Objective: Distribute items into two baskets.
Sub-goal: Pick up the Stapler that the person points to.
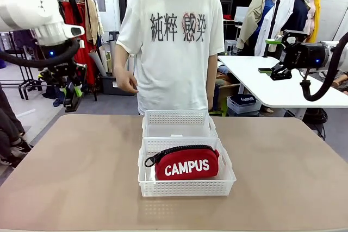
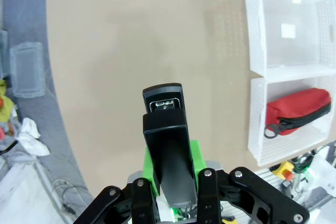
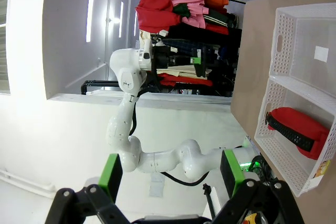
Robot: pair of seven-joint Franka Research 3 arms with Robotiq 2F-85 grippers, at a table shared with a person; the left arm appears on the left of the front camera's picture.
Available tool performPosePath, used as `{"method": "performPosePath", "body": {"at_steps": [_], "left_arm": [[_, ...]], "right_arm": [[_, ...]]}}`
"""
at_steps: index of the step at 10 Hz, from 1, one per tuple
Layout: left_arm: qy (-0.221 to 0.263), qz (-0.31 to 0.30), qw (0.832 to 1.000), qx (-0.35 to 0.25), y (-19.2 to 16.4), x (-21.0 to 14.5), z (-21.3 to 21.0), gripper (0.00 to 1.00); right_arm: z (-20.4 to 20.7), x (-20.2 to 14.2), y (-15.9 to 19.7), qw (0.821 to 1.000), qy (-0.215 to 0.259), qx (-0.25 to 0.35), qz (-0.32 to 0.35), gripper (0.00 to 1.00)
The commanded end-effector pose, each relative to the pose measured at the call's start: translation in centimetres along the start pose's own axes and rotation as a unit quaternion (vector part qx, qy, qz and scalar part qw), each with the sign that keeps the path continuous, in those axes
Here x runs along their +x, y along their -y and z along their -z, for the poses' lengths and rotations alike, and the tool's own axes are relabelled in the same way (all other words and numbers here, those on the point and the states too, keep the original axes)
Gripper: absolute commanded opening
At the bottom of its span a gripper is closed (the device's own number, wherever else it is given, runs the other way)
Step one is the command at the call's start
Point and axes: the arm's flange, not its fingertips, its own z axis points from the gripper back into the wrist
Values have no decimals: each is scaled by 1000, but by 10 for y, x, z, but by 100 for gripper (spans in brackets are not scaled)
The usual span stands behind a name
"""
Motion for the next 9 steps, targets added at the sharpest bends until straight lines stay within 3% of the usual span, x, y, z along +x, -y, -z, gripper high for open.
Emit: {"method": "performPosePath", "body": {"at_steps": [1, 6, 9], "left_arm": [[7, 1, 1000, 9, 11, 0, -24, 0], [52, 1, 998, 27, 30, -6, -100, 0], [80, 4, 997, 2, 34, -9, -111, 0]], "right_arm": [[0, 0, -3, 1000, 0, -2, -3, 100], [0, 0, -3, 1000, 0, -2, -3, 100], [0, 0, -3, 1000, 0, -2, -3, 100]]}}
